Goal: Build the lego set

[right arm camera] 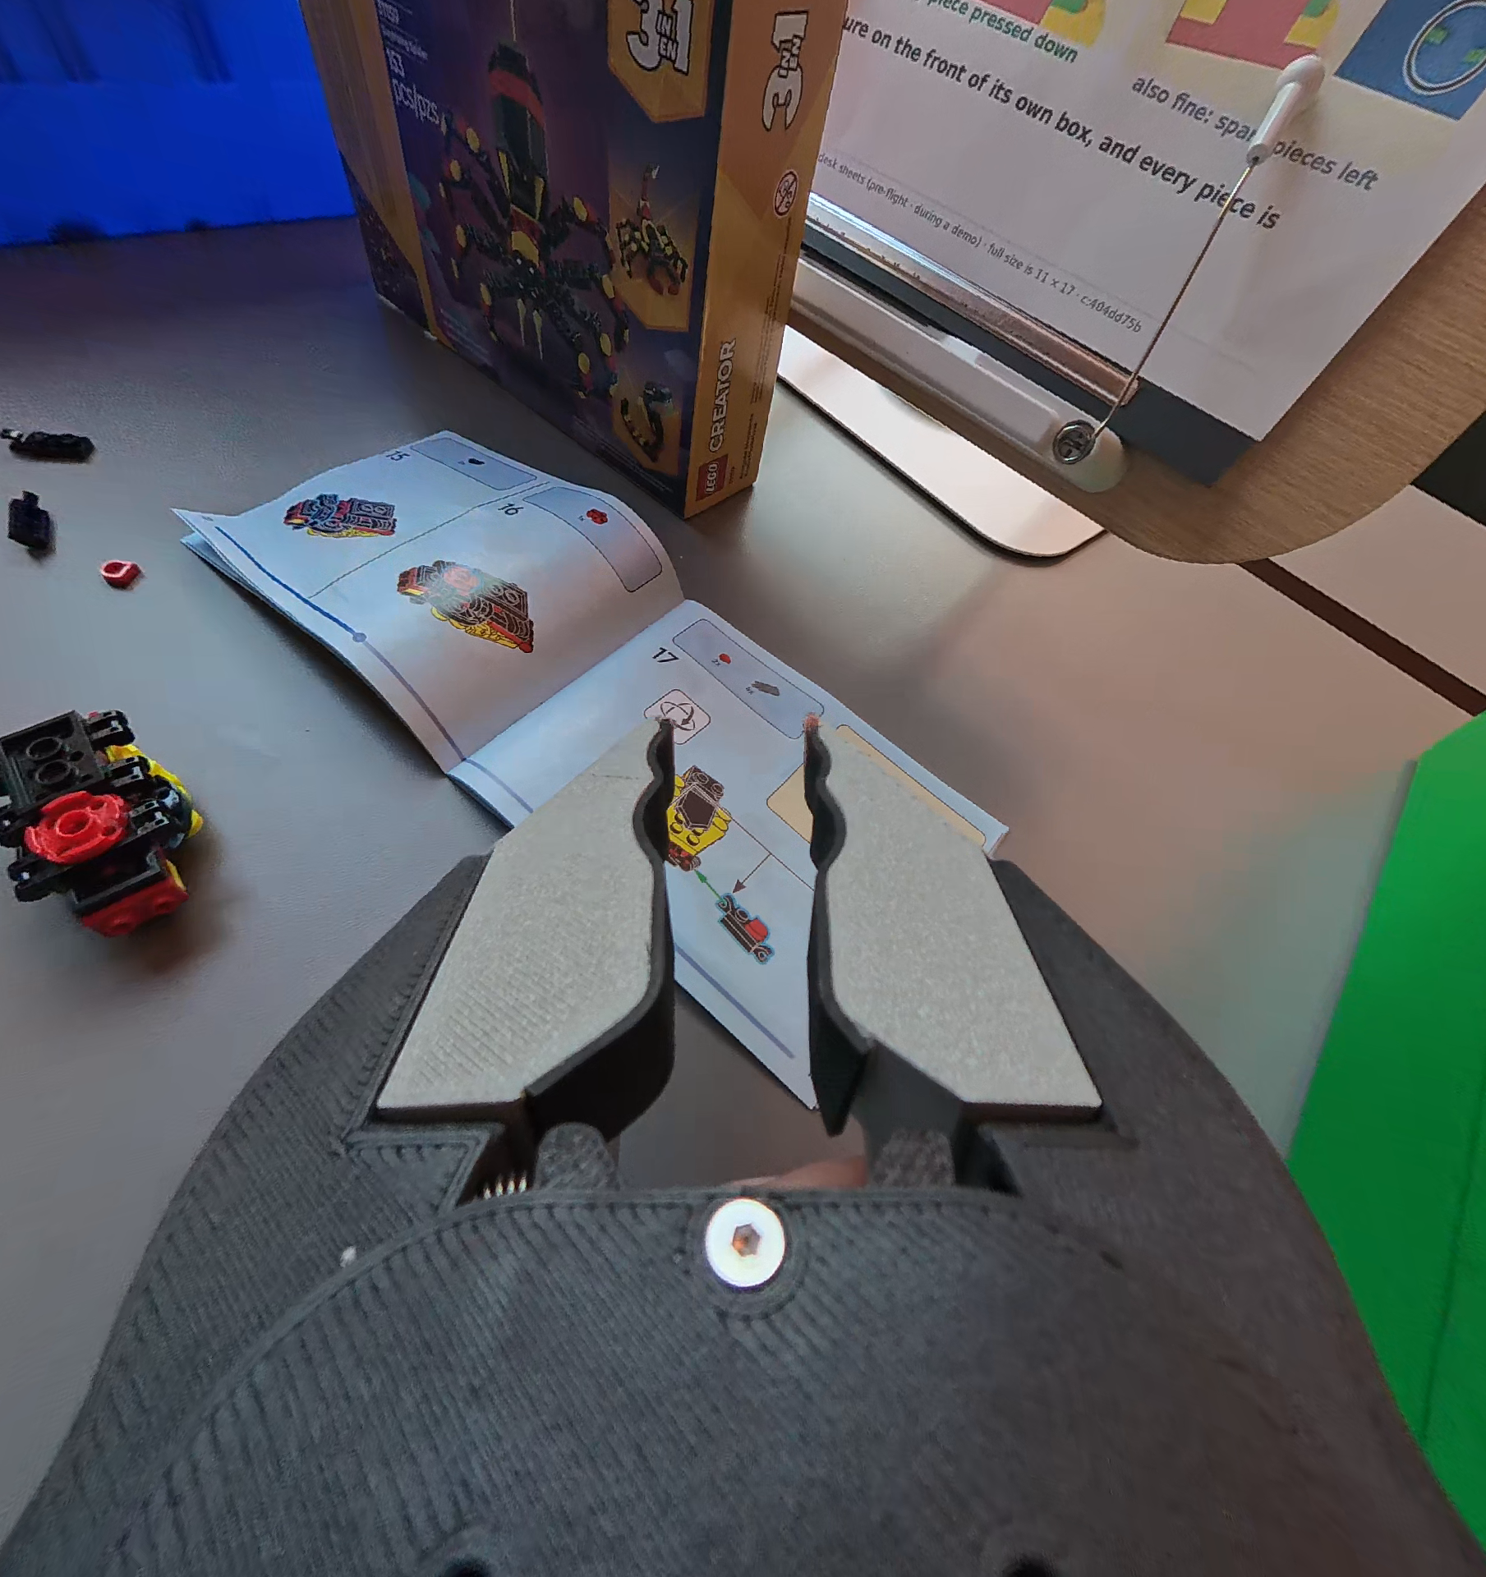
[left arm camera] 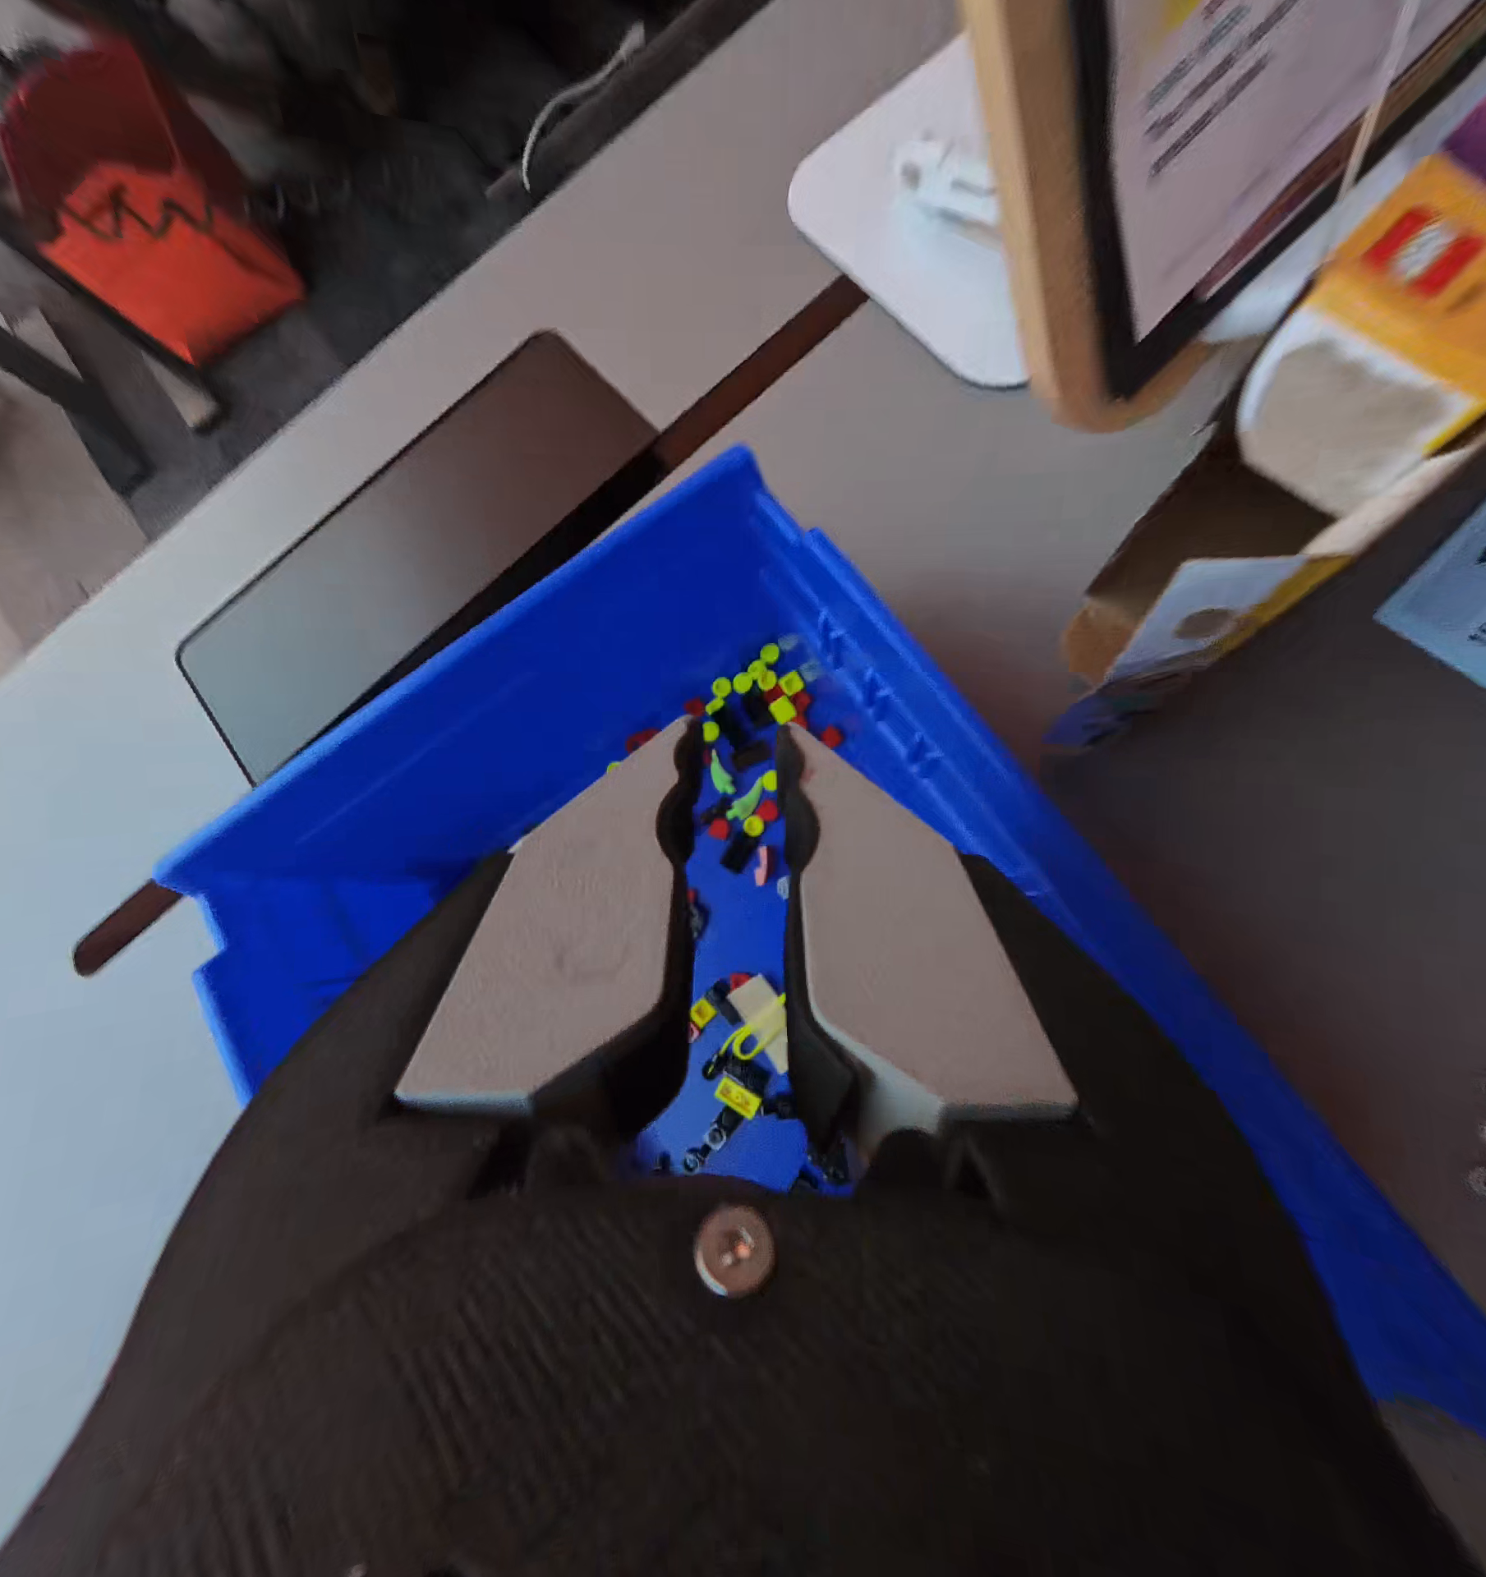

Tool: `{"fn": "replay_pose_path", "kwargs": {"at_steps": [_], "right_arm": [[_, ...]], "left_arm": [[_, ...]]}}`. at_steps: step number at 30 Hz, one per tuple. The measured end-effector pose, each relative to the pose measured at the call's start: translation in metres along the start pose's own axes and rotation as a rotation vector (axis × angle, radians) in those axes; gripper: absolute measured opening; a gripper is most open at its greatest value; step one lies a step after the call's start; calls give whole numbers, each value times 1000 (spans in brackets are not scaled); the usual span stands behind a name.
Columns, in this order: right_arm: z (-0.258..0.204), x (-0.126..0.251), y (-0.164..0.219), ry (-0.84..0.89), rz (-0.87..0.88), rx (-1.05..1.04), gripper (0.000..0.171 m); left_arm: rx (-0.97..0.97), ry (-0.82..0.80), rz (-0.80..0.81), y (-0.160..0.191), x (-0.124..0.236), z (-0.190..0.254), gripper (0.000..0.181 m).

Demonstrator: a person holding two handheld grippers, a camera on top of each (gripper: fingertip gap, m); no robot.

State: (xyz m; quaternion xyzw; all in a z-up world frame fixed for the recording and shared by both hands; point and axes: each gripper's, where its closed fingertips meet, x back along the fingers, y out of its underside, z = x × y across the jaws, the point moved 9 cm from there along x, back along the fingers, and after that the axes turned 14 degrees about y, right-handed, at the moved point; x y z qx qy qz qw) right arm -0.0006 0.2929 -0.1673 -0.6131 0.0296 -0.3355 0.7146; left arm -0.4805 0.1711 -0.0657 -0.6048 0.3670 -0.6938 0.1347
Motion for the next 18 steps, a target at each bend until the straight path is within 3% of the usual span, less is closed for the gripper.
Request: {"fn": "replay_pose_path", "kwargs": {"at_steps": [7, 18], "right_arm": [[-1, -2, 0, 32, -14, 23, 27], [0, -1, 0, 27, -6, 21, 26]], "left_arm": [[76, -1, -209, 35, -45, -28, 18], [136, 82, -319, 59, -74, -36, 15]]}}
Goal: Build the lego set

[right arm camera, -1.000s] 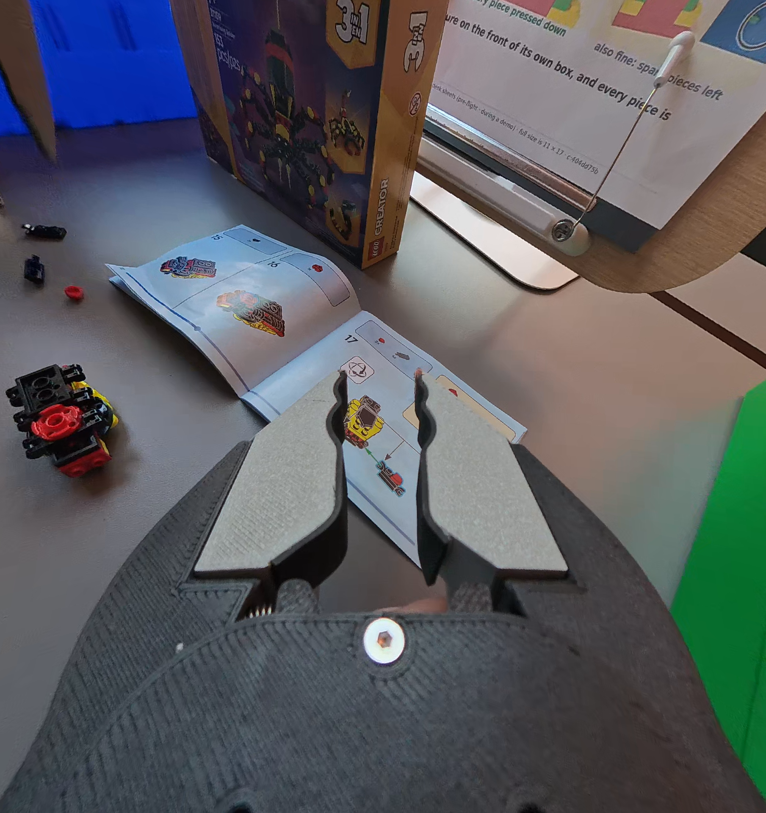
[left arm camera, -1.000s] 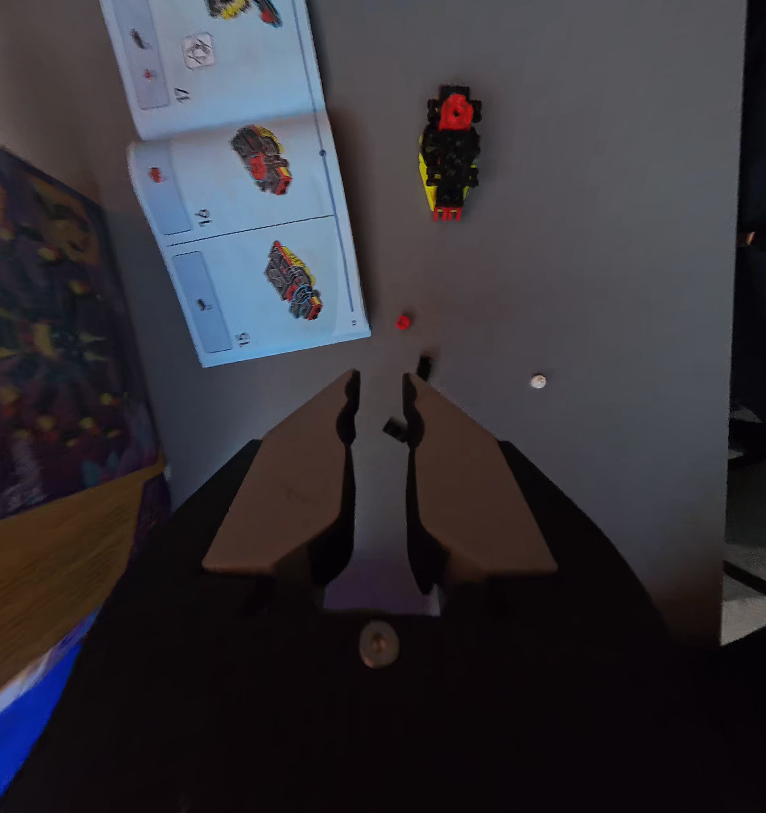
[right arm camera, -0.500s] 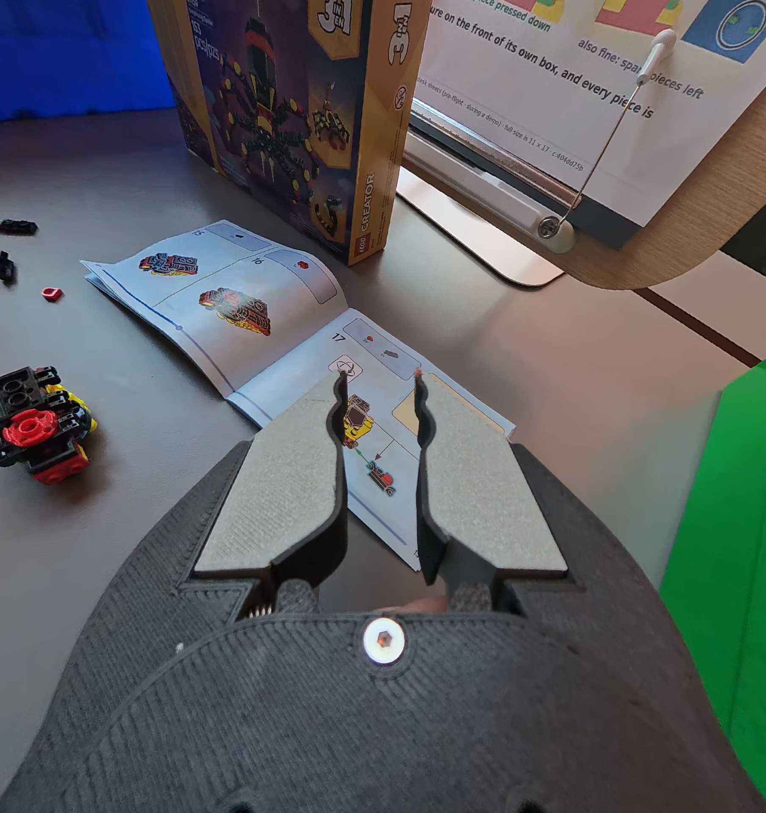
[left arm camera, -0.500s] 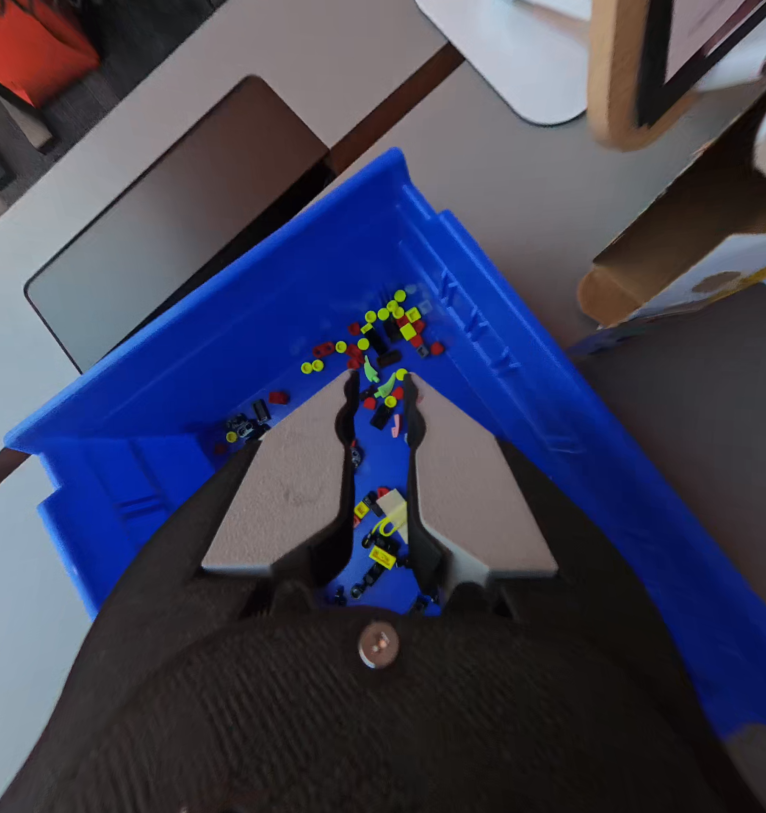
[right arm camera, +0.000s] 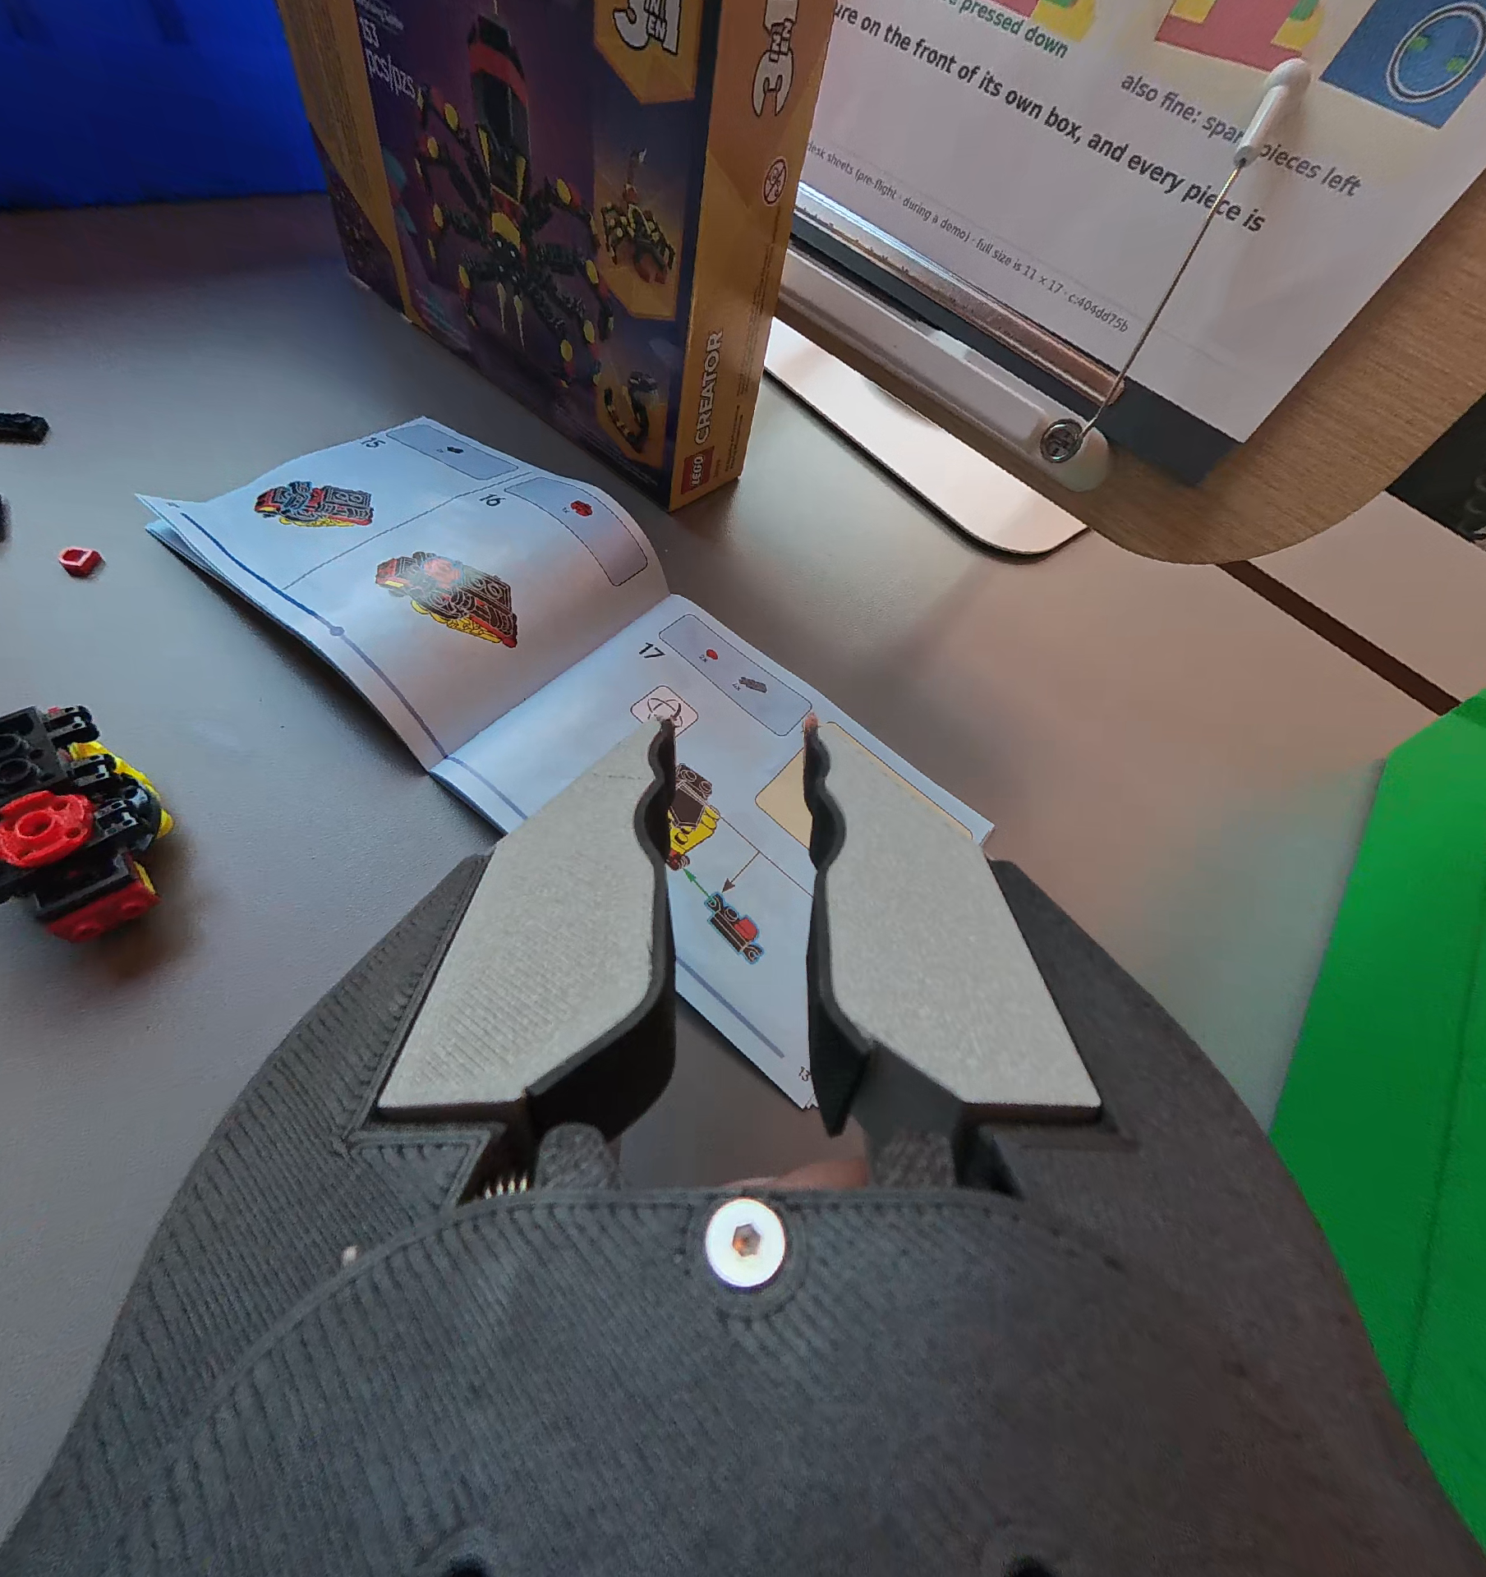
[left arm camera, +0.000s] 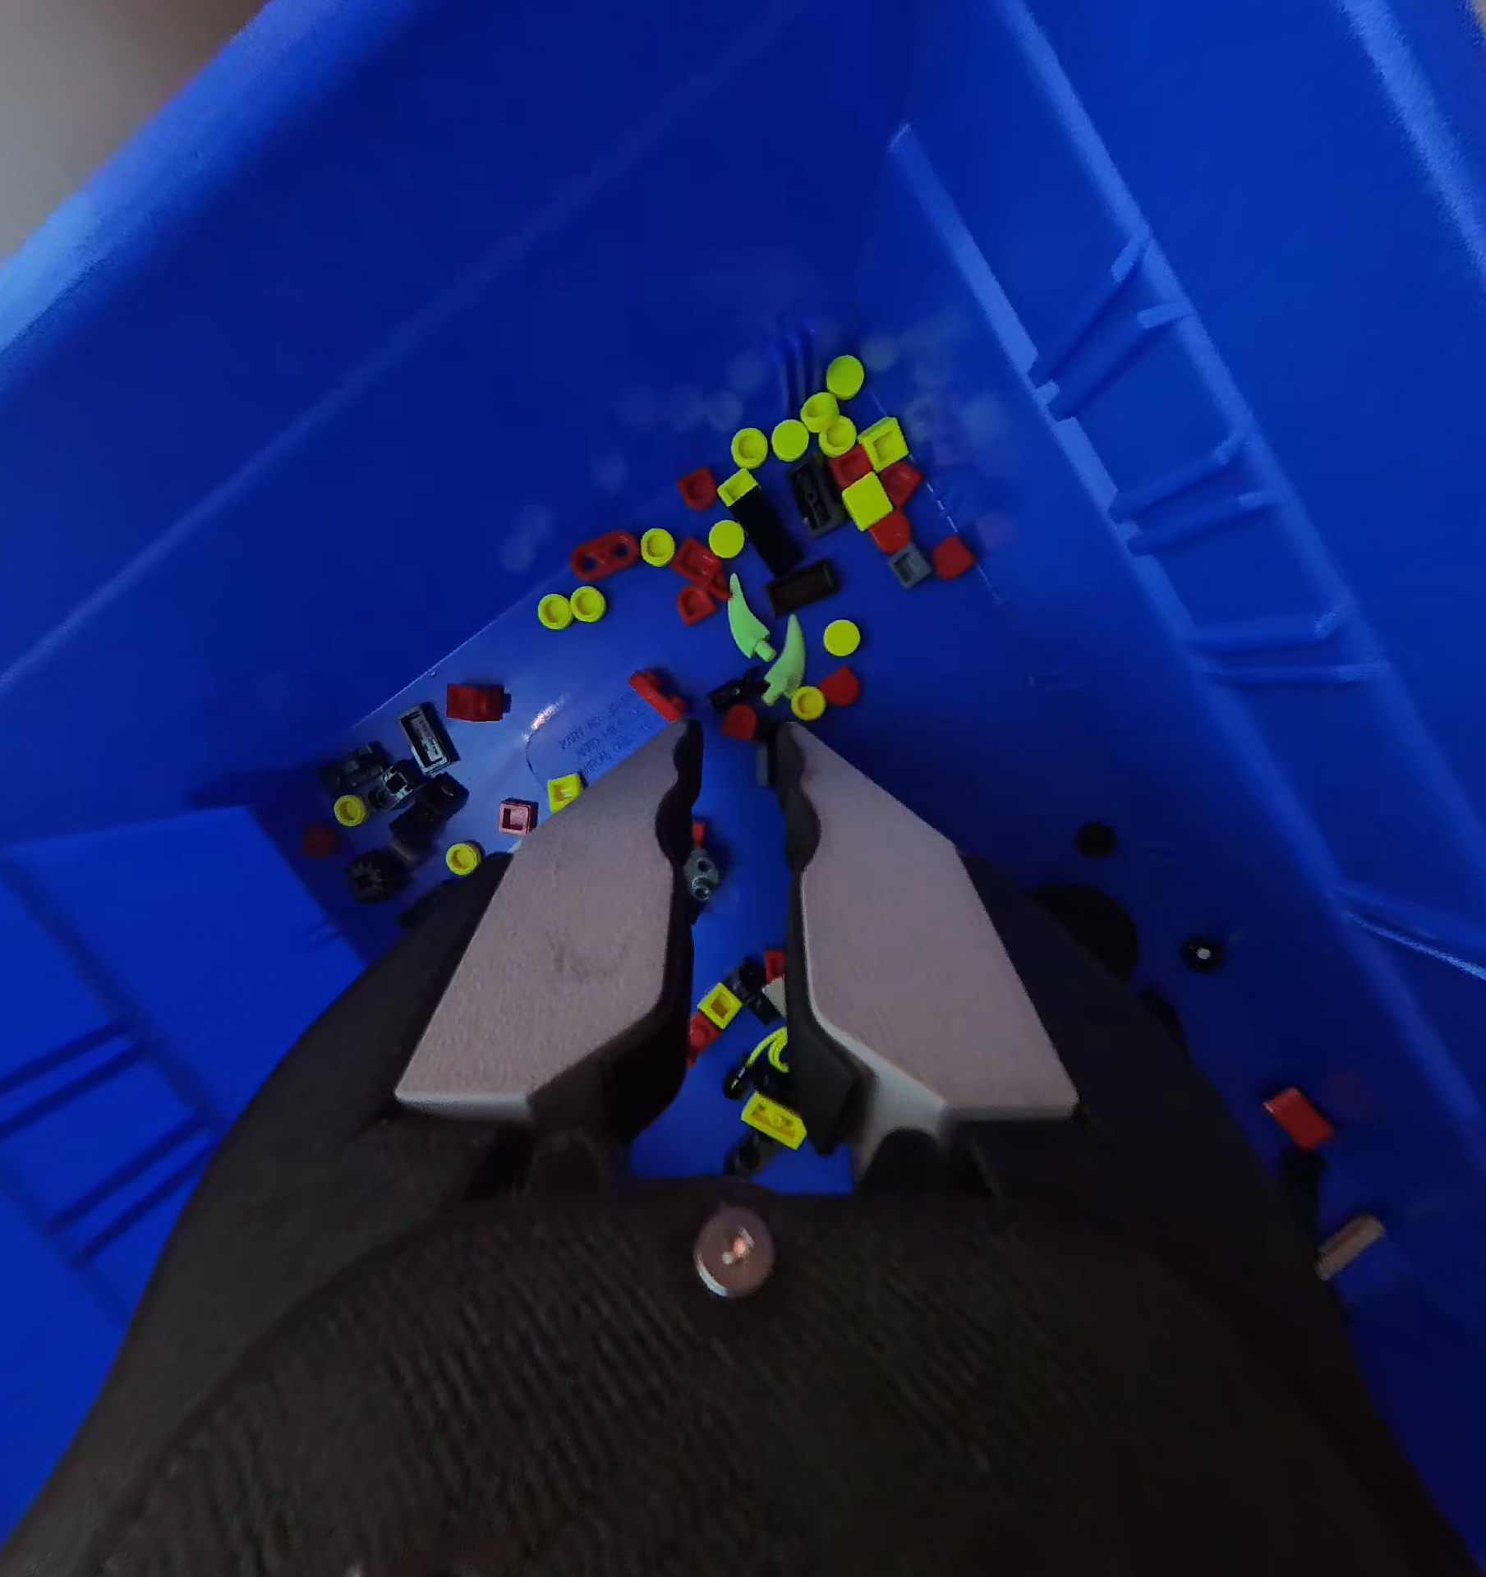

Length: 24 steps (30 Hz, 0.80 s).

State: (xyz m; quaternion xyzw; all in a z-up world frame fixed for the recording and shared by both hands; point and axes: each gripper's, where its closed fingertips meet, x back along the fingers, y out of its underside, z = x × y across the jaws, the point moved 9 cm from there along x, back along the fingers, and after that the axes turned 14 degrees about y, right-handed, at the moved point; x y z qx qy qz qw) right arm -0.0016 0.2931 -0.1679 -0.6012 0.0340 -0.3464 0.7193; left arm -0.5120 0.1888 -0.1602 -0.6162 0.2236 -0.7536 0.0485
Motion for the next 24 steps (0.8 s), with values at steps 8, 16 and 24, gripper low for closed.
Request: {"fn": "replay_pose_path", "kwargs": {"at_steps": [8, 16, 24], "right_arm": [[0, 0, 0, -5, -3, -1, 26], [0, 0, 0, -4, -3, 2, 26], [-1, 0, 0, -5, -3, 4, 26]], "left_arm": [[-6, 30, 12, -1, -2, 1, 8], [-6, 50, 20, 1, -1, 0, 8], [-8, 56, 14, 2, -1, 1, 10]]}}
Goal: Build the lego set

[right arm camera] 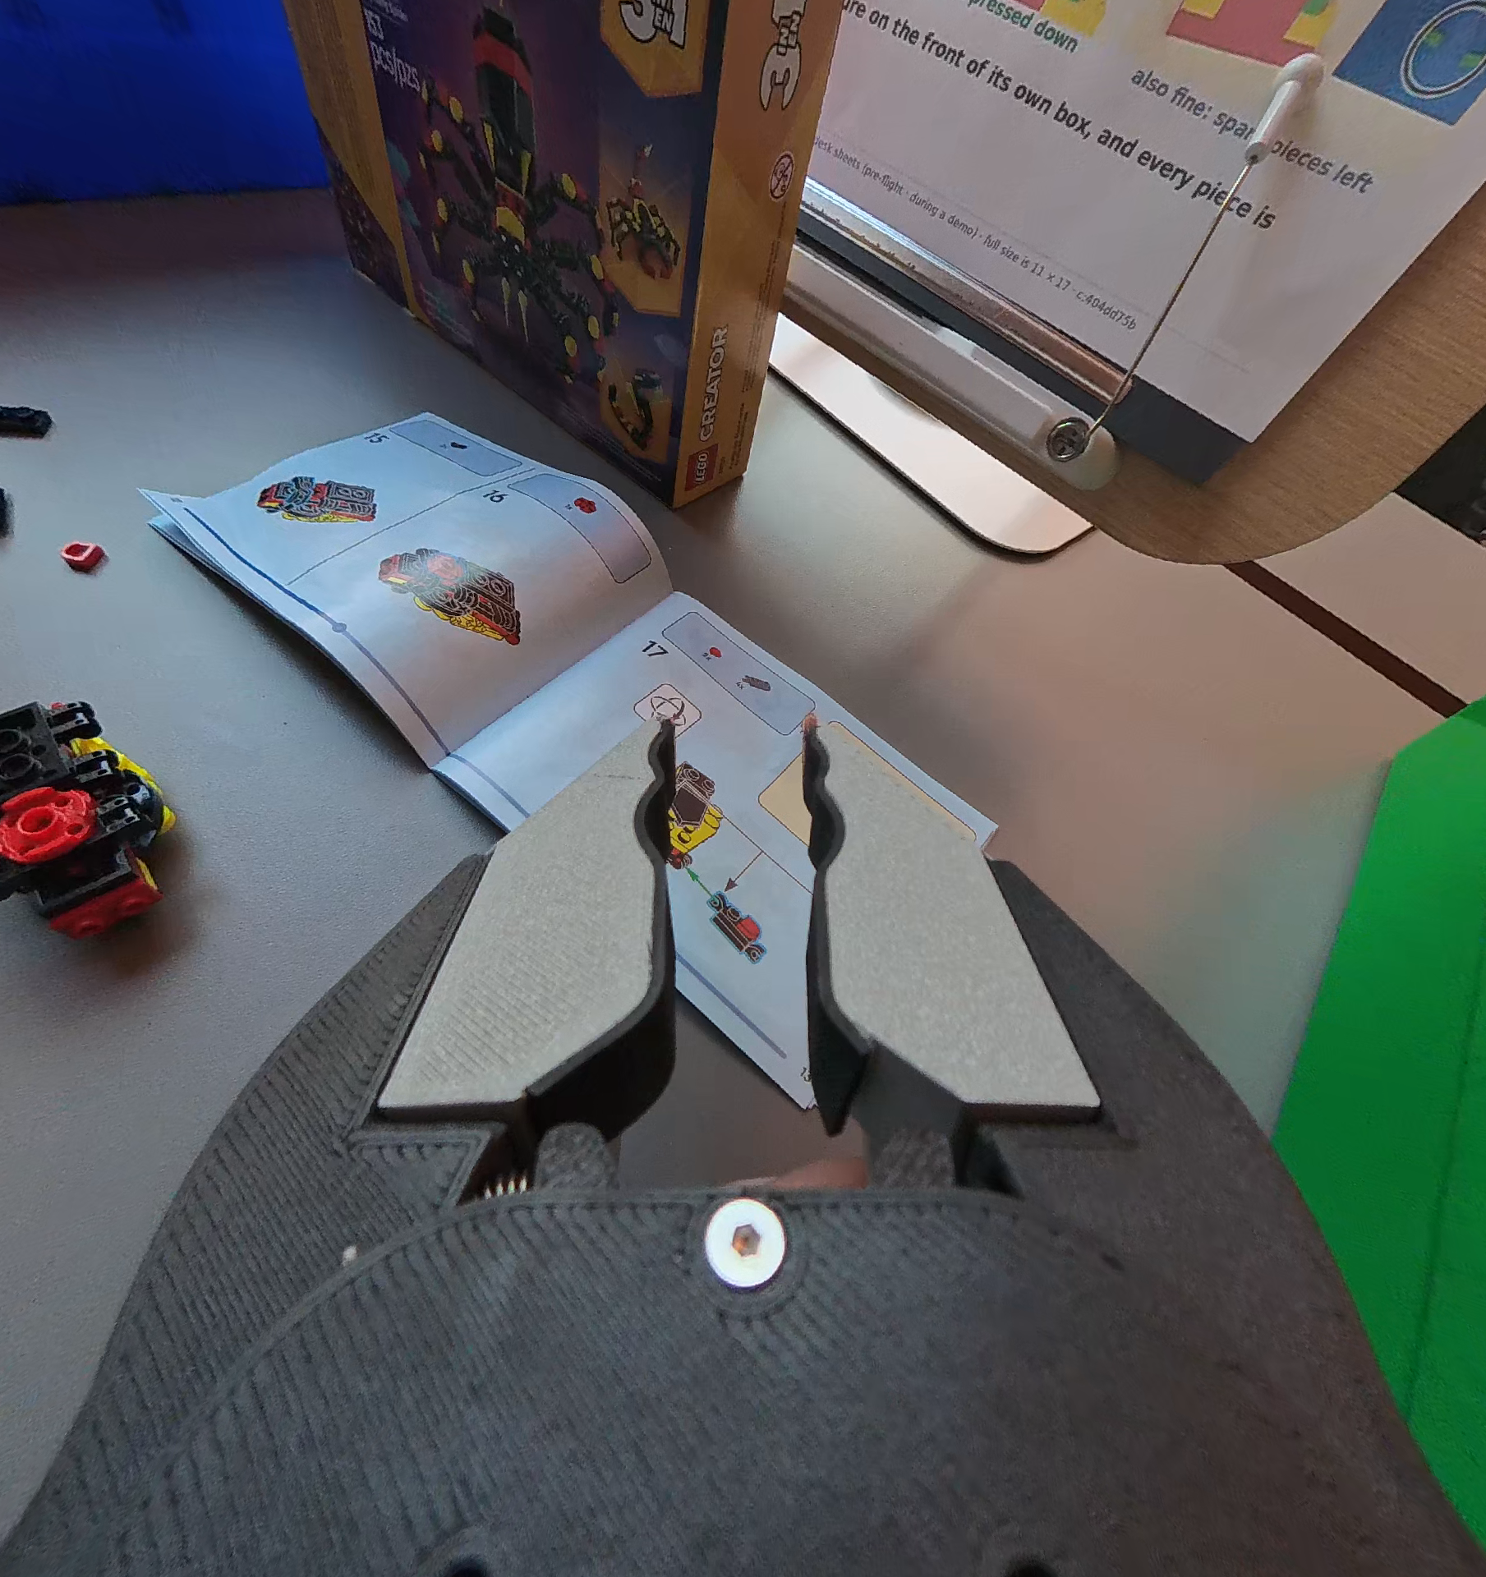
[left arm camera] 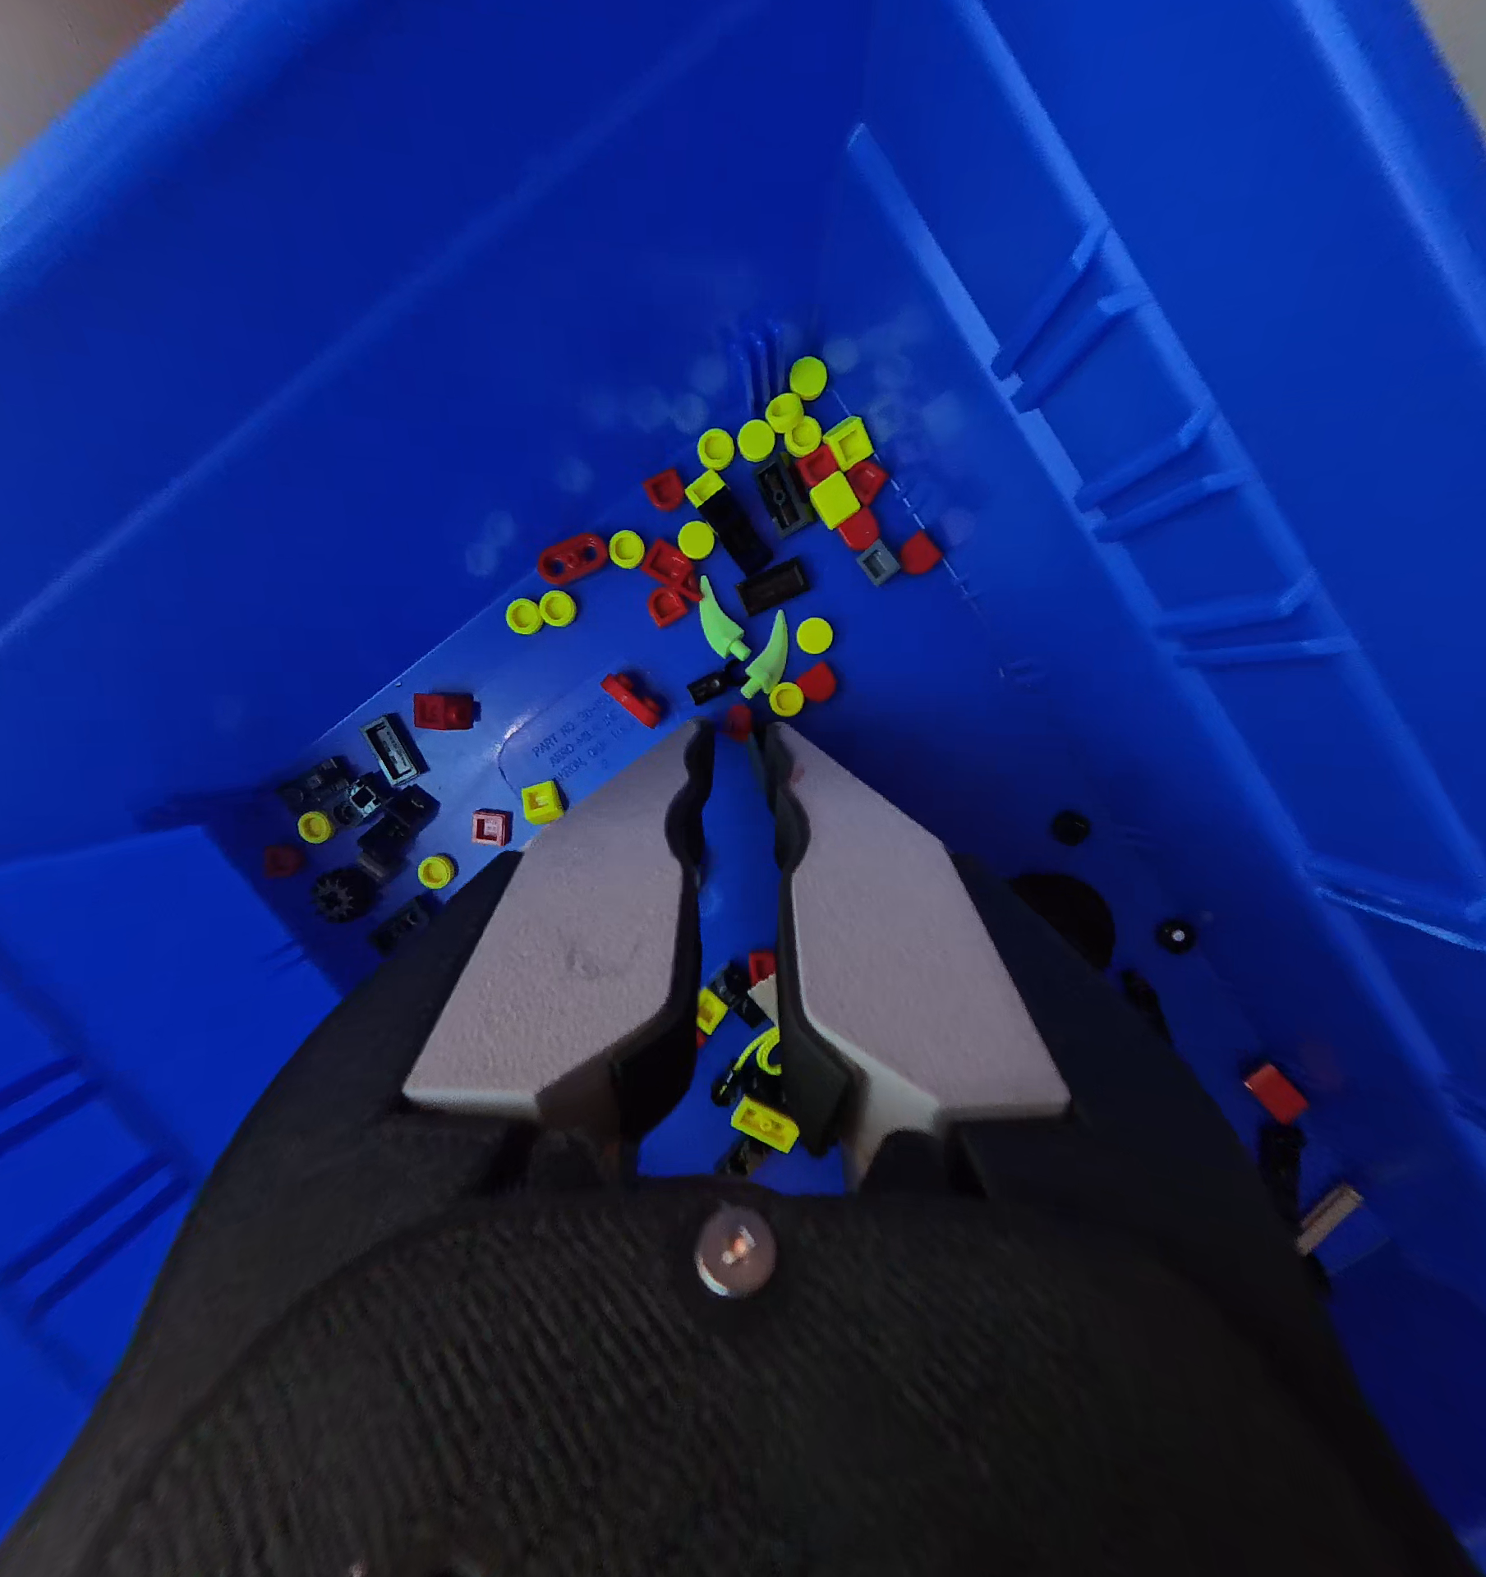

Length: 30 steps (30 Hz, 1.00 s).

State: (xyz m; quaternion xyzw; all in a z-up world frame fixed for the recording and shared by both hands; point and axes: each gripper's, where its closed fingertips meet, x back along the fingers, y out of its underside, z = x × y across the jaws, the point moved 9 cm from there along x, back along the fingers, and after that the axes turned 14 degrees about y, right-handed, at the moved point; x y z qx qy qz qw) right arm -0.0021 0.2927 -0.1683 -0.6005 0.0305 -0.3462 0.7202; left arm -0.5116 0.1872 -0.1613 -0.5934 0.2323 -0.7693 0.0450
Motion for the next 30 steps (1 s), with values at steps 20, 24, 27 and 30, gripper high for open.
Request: {"fn": "replay_pose_path", "kwargs": {"at_steps": [20, 24, 27, 30], "right_arm": [[-1, 0, 0, -4, -1, 2, 26], [-1, 0, 0, -6, 0, 2, 26], [-1, 0, 0, -7, 0, 2, 26], [-1, 0, 0, -6, 2, 5, 26]], "left_arm": [[21, 8, 11, -2, -1, -1, 4], [8, -10, 21, -2, 11, 3, 2], [-9, -19, 56, -5, 21, 8, 2], [-28, -22, 57, -7, 23, 13, 2]]}}
